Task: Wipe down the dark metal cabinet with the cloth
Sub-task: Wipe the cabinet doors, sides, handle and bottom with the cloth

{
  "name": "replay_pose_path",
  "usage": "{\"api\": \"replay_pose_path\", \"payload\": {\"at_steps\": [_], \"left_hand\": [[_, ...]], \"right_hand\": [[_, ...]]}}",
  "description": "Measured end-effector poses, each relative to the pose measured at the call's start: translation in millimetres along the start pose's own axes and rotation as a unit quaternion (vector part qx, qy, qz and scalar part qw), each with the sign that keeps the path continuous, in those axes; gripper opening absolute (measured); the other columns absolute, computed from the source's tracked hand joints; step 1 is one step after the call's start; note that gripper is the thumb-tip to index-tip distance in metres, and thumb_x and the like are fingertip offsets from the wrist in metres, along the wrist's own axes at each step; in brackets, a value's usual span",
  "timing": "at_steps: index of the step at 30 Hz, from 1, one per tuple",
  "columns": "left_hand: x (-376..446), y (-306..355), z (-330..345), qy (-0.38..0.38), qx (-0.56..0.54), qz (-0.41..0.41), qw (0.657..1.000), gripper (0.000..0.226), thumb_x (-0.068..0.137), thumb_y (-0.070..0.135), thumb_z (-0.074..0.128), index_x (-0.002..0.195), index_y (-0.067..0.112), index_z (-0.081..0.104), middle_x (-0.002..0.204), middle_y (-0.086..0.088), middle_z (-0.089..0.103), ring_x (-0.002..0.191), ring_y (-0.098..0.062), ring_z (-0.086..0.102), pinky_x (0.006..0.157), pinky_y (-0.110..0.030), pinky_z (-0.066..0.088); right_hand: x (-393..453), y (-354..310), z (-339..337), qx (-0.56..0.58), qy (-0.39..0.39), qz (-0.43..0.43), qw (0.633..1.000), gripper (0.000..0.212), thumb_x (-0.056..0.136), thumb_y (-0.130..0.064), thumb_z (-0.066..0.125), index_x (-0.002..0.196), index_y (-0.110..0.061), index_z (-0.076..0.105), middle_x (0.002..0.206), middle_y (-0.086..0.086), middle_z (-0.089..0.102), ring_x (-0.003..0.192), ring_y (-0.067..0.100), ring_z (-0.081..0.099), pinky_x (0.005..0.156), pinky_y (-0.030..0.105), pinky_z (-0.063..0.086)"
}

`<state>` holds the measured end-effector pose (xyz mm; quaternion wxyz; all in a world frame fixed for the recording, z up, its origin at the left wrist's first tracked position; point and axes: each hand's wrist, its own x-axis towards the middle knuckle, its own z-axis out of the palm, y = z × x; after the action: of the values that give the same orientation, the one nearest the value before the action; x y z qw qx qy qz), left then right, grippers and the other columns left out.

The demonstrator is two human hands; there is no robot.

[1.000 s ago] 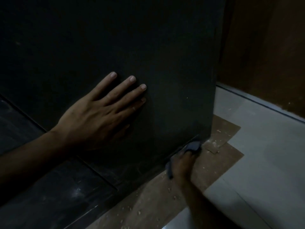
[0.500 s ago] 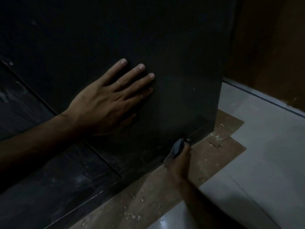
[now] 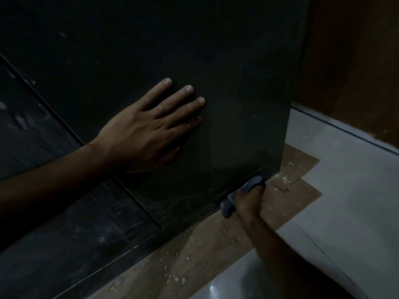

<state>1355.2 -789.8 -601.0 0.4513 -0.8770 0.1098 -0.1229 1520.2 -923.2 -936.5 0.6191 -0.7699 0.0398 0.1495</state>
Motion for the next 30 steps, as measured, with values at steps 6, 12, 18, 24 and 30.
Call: {"api": "replay_pose_path", "payload": {"at_steps": [6,12,18,24,30], "left_hand": [[-1,1,1,-0.016,0.019,0.000,1.000,0.068,0.107,0.049,0.033,0.164,0.013,0.029,0.174,-0.015,0.010,0.162,-0.037,0.003,0.130,-0.060,0.005],[2,2,-6,-0.006,-0.059,-0.020,0.998,0.068,0.102,0.050,0.033,0.157,0.013,0.042,0.172,-0.013,0.023,0.161,-0.035,0.012,0.130,-0.060,0.009],[-26,1,-28,0.037,-0.142,-0.103,0.984,0.055,0.100,0.047,0.048,0.146,0.018,0.059,0.167,-0.012,0.037,0.161,-0.034,0.016,0.131,-0.057,0.008],[-64,12,-36,0.136,-0.107,-0.252,0.952,0.047,0.103,0.035,0.057,0.144,0.011,0.062,0.164,-0.018,0.039,0.157,-0.042,0.025,0.129,-0.060,0.009],[-103,-4,-43,0.131,-0.074,-0.280,0.948,0.052,0.103,0.038,0.057,0.148,0.012,0.057,0.165,-0.018,0.037,0.157,-0.041,0.025,0.128,-0.063,0.009]], "right_hand": [[32,-43,-28,-0.111,-0.028,0.029,0.993,0.058,0.099,-0.029,0.059,0.149,-0.021,0.031,0.149,0.017,0.044,0.134,0.034,0.047,0.106,0.040,0.039],[-107,10,21,-0.221,-0.123,-0.187,0.949,0.078,0.080,-0.026,0.080,0.144,-0.029,0.036,0.146,0.006,0.045,0.128,0.026,0.051,0.106,0.043,0.048],[-25,-48,-11,-0.147,0.034,-0.057,0.987,0.062,0.098,-0.016,0.060,0.154,-0.017,0.033,0.150,0.016,0.037,0.128,0.037,0.050,0.105,0.049,0.045],[-170,-7,31,-0.195,-0.173,-0.240,0.935,0.061,0.091,-0.016,0.070,0.145,-0.029,0.045,0.149,0.003,0.037,0.126,0.021,0.050,0.097,0.023,0.042],[-95,-50,4,-0.062,-0.046,-0.100,0.992,0.049,0.097,-0.011,0.062,0.143,-0.017,0.048,0.143,0.012,0.043,0.121,0.031,0.056,0.099,0.039,0.048]]}}
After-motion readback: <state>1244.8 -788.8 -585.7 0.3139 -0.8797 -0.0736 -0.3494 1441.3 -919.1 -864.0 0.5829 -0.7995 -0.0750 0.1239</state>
